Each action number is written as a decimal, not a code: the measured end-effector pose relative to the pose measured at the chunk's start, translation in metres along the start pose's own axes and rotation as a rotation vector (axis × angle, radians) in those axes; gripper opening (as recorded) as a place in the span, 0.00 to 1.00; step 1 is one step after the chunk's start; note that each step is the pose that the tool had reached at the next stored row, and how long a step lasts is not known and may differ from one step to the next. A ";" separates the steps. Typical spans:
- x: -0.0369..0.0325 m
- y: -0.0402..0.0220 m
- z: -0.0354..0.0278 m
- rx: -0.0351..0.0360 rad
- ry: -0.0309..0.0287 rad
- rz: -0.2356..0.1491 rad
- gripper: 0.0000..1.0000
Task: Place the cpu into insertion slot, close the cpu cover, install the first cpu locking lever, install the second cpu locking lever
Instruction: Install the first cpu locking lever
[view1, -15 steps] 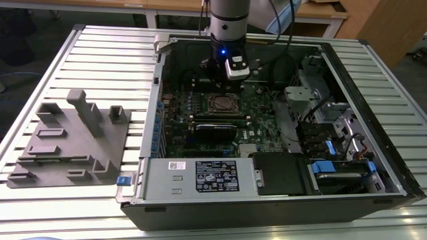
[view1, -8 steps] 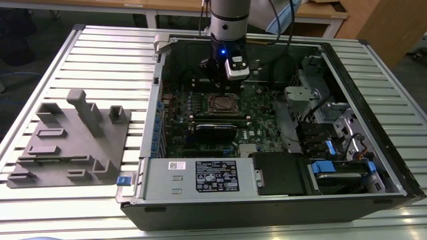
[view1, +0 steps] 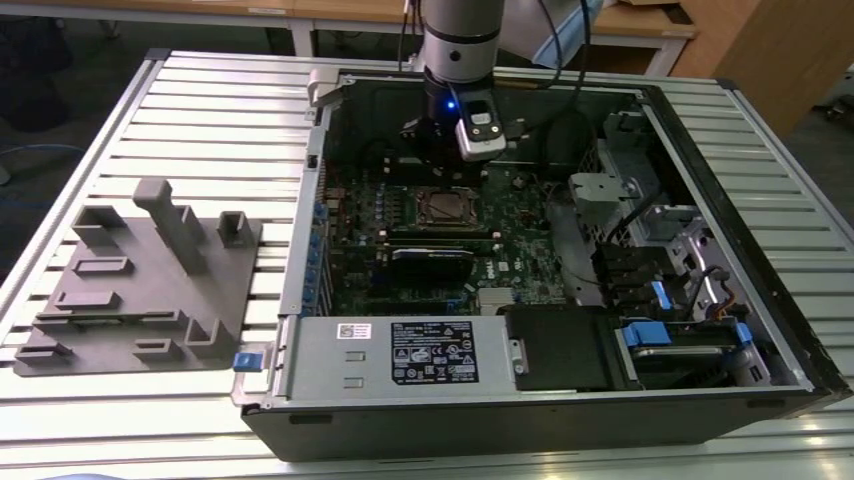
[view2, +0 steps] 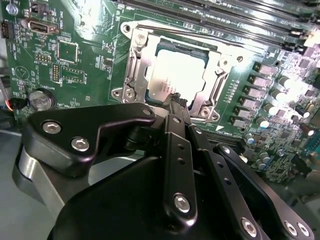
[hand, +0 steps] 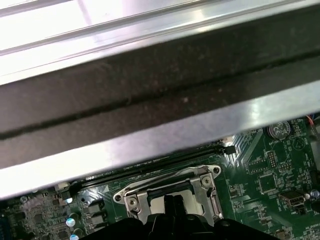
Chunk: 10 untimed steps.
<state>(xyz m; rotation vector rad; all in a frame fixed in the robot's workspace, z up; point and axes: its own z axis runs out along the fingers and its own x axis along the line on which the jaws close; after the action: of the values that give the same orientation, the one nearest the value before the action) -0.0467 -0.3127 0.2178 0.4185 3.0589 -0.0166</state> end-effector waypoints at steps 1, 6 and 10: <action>-0.0001 -0.0001 0.0002 -0.0002 -0.0001 -0.007 0.11; -0.0012 -0.0043 0.0006 -0.0010 -0.0002 -0.024 0.11; -0.0023 -0.0081 0.0007 -0.0015 -0.0002 -0.036 0.11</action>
<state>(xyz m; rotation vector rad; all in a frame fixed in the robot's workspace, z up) -0.0466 -0.3212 0.2172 0.3635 3.0657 -0.0158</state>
